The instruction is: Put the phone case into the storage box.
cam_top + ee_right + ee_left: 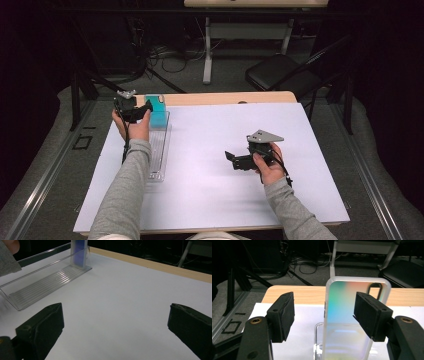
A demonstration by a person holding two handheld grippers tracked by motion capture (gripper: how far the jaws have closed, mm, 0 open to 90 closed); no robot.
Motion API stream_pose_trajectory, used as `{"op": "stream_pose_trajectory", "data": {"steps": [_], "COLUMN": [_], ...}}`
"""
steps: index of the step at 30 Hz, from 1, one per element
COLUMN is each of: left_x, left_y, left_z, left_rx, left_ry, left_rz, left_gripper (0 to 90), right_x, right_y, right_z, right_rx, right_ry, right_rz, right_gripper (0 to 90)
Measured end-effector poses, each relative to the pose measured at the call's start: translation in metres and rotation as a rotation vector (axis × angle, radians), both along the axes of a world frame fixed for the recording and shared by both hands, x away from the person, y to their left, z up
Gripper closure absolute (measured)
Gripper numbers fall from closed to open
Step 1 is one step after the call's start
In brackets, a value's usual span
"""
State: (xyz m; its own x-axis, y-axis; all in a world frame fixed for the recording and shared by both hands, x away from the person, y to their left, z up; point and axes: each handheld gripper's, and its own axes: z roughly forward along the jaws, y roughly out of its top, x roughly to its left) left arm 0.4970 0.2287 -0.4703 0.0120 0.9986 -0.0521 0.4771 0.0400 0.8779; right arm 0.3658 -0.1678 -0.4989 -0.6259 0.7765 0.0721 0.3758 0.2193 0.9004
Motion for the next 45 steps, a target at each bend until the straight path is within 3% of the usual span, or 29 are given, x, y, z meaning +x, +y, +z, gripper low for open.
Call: {"op": "stream_pose_trajectory", "data": {"steps": [8,14,16,21,24,27,31,36,41,45], "left_x": [-0.008,-0.014,-0.017,-0.026,-0.028,-0.032,-0.037,-0.044,-0.051,-0.057], "left_y": [0.001,0.003,0.002,0.002,0.003,0.0,-0.003,-0.005,-0.005,-0.003], "left_z": [0.009,0.011,0.013,0.018,0.02,0.021,0.023,0.027,0.026,0.028], "left_rx": [-0.041,-0.03,-0.006,0.027,0.001,0.013,-0.015,-0.015,-0.05,-0.081], "left_ry": [-0.005,-0.015,-0.009,-0.044,-0.037,-0.038,-0.048,-0.053,-0.057,-0.061], "left_rz": [-0.05,-0.081,-0.094,-0.112,-0.12,-0.15,-0.184,-0.225,-0.283,-0.3], "left_gripper": [34.3,36.0,36.0,36.0,36.0,35.9,30.2,22.5,18.4,16.5], "right_x": [0.0,0.0,0.0,0.0,0.0,0.0,-0.001,-0.002,-0.003,-0.004], "right_y": [0.001,0.0,0.0,0.001,0.001,0.002,0.002,0.001,0.001,0.001], "right_z": [0.0,0.0,0.0,0.0,0.0,0.0,0.0,0.001,0.001,0.002], "right_rx": [-0.003,-0.002,-0.003,-0.01,-0.007,-0.007,-0.006,-0.004,-0.01,-0.008], "right_ry": [-0.006,-0.006,-0.006,-0.011,-0.015,-0.013,-0.015,-0.019,-0.021,-0.023], "right_rz": [0.001,0.0,0.001,0.001,0.004,0.005,0.01,0.011,0.011,0.014], "right_gripper": [0.7,0.7,0.7,0.8,0.8,0.8,0.8,0.8,0.8,0.8]}}
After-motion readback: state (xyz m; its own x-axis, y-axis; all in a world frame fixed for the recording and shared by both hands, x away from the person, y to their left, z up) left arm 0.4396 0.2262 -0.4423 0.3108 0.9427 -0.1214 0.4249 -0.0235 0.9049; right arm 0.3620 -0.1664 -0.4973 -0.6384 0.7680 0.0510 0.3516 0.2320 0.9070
